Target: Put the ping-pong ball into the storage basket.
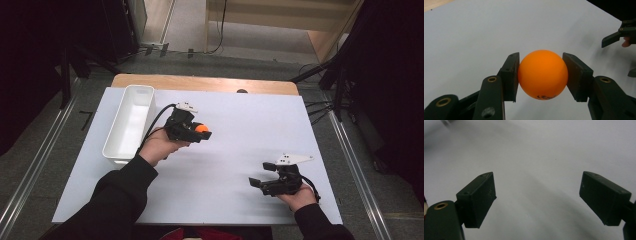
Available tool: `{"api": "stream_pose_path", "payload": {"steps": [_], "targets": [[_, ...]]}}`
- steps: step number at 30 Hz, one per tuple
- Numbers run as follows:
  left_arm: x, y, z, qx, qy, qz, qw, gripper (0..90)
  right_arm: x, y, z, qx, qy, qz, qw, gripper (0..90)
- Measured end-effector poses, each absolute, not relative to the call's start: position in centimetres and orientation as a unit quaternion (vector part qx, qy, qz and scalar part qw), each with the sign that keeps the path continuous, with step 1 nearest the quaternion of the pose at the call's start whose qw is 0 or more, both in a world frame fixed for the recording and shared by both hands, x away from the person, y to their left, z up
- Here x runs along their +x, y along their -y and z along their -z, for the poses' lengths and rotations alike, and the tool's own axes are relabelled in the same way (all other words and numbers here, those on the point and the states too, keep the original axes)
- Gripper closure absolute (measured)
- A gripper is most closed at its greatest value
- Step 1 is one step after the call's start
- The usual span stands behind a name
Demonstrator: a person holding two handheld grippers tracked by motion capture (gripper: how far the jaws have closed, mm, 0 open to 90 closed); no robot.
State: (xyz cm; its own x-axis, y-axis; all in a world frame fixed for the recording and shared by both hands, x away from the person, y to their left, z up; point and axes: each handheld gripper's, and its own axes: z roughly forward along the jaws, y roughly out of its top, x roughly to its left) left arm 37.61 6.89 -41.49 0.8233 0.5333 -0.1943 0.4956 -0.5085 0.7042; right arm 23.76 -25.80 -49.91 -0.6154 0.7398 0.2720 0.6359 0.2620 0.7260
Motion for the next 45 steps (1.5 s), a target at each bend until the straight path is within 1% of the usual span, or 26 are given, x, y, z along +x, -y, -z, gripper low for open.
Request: {"api": "stream_pose_path", "payload": {"steps": [45], "targets": [[39.6,-11.3,40.8,0.857,-0.348,-0.036,0.377,50.0,24.2,25.5,49.9,0.421,-0.795,-0.433,0.057,12.4]]}}
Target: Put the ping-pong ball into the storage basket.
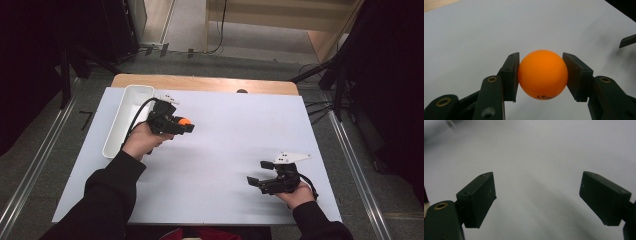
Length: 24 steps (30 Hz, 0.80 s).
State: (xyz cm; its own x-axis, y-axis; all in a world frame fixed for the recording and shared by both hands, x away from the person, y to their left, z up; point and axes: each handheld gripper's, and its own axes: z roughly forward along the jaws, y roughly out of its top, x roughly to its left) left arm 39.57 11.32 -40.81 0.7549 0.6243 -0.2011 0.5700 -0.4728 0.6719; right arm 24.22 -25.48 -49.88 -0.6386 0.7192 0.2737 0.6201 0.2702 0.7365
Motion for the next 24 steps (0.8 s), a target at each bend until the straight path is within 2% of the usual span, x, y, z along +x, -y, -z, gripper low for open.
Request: {"api": "stream_pose_path", "payload": {"steps": [24], "targets": [[40.1,-13.7,40.2,0.850,-0.365,-0.054,0.376,50.0,24.2,25.1,49.8,0.413,-0.801,-0.429,0.056,12.4]]}}
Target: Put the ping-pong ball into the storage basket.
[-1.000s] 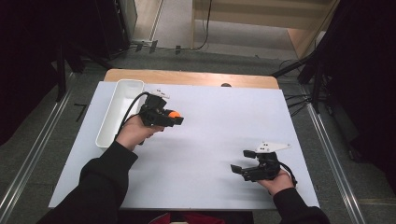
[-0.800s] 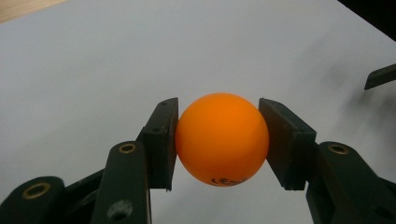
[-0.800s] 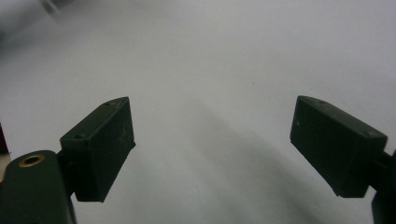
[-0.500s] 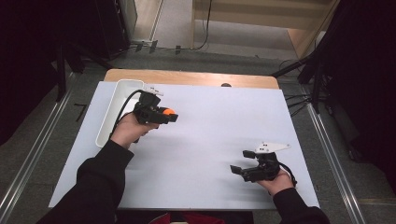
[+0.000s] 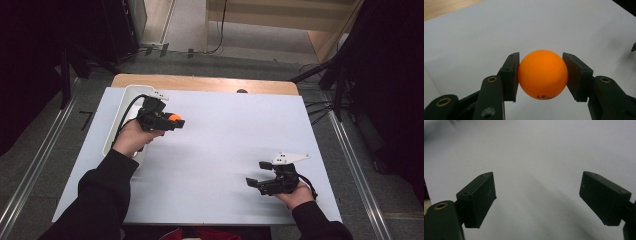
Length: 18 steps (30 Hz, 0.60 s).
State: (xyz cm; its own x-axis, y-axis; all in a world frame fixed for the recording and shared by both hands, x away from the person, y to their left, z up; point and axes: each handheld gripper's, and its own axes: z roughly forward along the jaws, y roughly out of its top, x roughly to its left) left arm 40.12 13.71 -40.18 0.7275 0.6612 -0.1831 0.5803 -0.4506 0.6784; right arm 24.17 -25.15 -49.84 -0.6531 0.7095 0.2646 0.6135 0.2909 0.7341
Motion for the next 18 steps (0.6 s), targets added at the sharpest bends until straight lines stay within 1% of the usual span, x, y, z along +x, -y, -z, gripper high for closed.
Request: {"api": "stream_pose_path", "payload": {"steps": [18], "targets": [[40.5,-15.0,39.9,0.845,-0.379,-0.065,0.371,50.0,24.1,25.2,49.8,0.412,-0.802,-0.428,0.056,12.4]]}}
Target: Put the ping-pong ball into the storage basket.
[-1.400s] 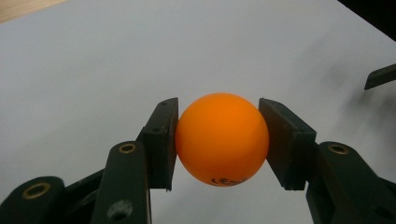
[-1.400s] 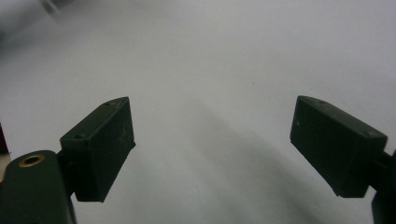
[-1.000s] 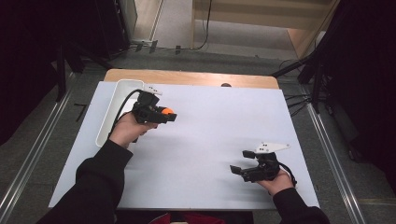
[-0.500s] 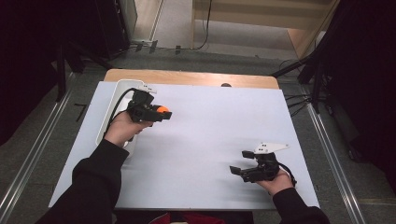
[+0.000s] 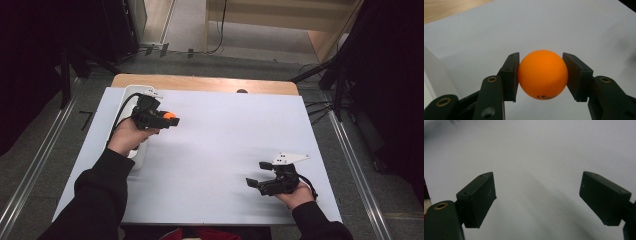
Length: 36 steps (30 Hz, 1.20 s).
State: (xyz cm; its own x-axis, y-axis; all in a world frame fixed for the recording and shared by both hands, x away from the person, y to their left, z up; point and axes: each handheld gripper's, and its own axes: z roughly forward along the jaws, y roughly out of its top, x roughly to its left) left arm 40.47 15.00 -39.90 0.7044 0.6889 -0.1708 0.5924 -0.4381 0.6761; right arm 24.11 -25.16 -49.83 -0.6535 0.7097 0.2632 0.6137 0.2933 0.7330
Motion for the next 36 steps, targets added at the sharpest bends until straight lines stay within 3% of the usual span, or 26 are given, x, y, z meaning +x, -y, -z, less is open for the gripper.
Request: {"api": "stream_pose_path", "payload": {"steps": [36], "targets": [[41.0,-18.4,39.1,0.828,-0.415,-0.098,0.363,49.9,24.1,25.2,49.8,0.411,-0.803,-0.428,0.057,12.4]]}}
